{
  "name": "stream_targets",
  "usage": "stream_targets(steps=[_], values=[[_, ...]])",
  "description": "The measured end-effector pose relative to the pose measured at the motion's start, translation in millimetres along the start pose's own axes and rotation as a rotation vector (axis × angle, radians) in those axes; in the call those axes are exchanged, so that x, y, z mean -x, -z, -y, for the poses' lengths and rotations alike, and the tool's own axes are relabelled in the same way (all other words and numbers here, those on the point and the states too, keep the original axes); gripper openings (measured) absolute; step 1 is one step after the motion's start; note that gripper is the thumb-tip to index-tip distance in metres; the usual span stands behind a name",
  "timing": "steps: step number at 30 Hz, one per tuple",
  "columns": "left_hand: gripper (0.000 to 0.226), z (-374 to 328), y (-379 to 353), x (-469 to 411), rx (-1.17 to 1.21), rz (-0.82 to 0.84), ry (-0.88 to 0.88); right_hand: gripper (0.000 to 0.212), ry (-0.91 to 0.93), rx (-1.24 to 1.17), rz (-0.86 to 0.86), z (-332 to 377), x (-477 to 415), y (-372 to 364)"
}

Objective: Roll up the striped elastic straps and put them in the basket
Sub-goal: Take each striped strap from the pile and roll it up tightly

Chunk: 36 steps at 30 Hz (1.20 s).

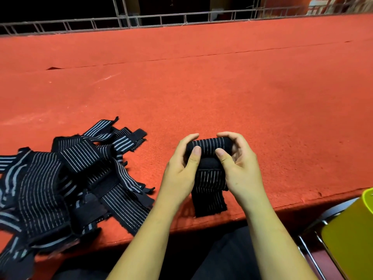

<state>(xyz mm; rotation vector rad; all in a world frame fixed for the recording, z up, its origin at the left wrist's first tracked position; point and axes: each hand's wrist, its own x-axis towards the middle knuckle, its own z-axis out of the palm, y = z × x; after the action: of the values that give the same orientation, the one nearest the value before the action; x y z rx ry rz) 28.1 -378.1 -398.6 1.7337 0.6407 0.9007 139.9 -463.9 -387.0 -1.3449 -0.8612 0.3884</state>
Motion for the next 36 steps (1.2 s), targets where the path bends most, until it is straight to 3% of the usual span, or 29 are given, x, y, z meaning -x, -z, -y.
stream_targets(steps=[4, 8, 11, 15, 19, 26, 29, 33, 36], values=[[0.045, -11.4, -2.1, -3.0, 0.098, -0.026, 0.109, 0.034, 0.051, 0.053, 0.071, 2.5, 0.4, -0.4], [0.021, -13.9, -0.4, -3.0, 0.108, -0.057, 0.05, 0.034, 0.011, 0.003, 0.163, 7.7, 1.1, 0.9], [0.017, -9.7, 2.6, -2.2, 0.138, -0.058, 0.001, 0.027, -0.08, -0.036, 0.203, 9.4, 1.8, 1.4], [0.029, -6.1, 9.3, -3.8, 0.1, -0.001, -0.106, 0.031, 0.0, 0.083, 0.158, 4.4, 0.6, 0.2], [0.031, -8.4, 8.7, -3.2, 0.249, 0.017, 0.016, 0.035, 0.044, -0.026, 0.093, 6.5, -0.3, -0.5], [0.033, -10.8, 4.2, -6.6, 0.176, 0.007, 0.066, 0.039, 0.093, -0.035, 0.061, 4.5, 0.5, -2.6], [0.027, -11.3, 5.2, -6.6, 0.206, 0.026, 0.025, 0.037, 0.063, -0.102, 0.094, 2.6, 1.4, -1.7], [0.036, -9.8, 9.4, -3.6, 0.325, 0.044, 0.026, 0.022, -0.077, -0.209, 0.104, 3.0, 2.7, -1.4], [0.037, -7.6, 12.6, -1.9, 0.319, 0.084, -0.03, 0.026, -0.109, -0.084, 0.118, 2.8, 3.1, -1.0]])
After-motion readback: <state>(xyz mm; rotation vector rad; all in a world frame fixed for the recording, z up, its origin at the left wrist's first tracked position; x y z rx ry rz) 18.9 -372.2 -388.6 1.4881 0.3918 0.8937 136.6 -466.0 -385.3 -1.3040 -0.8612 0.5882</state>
